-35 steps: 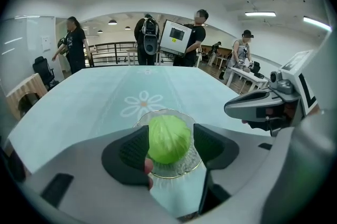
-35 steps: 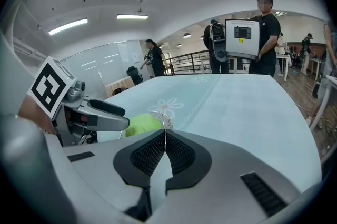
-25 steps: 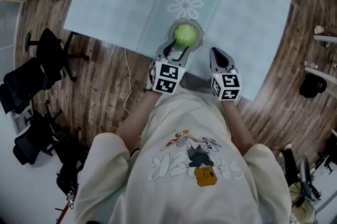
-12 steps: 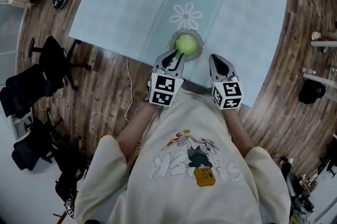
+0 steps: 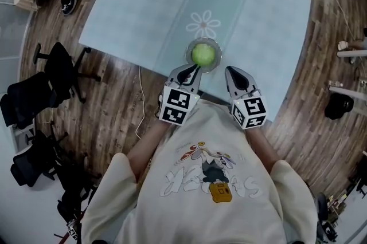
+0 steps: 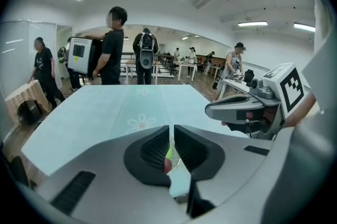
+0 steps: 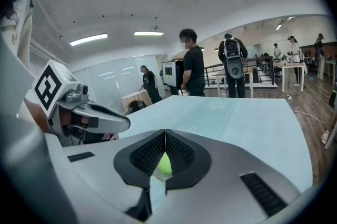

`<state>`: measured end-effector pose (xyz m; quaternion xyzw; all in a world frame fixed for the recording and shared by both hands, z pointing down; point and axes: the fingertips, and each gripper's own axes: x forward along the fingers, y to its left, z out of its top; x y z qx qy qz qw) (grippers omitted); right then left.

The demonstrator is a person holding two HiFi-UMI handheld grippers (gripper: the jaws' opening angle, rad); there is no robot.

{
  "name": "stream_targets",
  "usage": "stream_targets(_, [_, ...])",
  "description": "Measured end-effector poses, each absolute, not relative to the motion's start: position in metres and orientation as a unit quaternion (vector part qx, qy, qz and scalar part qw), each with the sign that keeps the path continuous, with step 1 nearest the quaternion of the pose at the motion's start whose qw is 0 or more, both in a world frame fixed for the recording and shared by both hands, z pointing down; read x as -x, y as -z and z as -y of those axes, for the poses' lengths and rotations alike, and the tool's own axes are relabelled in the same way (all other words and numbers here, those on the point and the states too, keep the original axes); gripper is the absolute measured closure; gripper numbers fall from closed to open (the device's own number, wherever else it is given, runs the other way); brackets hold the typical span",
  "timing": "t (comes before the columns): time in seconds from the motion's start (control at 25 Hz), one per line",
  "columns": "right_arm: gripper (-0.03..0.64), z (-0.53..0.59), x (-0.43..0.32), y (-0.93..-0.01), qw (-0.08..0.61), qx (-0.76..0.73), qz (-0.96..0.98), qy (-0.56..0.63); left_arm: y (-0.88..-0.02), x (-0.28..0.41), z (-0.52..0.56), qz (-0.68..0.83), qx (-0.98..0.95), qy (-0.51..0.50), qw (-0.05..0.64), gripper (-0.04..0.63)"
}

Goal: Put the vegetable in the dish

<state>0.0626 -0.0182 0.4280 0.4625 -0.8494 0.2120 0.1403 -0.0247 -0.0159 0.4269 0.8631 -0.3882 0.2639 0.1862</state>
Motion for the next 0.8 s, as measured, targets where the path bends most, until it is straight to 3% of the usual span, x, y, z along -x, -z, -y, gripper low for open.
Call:
stream_targets(0.24, [0.594, 0.019, -0.041, -0.401, 0.128, -0.417, 0.88, -0.186, -0.407, 0.015, 0.01, 0.36, -0.883, -0.262, 0.145, 0.56])
stream_targets(0.8, [0.594, -0.014, -0.034, -0.397, 0.146, -0.394, 0.89, -0.18, -0.411, 0.0, -0.007, 0.351, -0.889, -0.254, 0.148, 0.56])
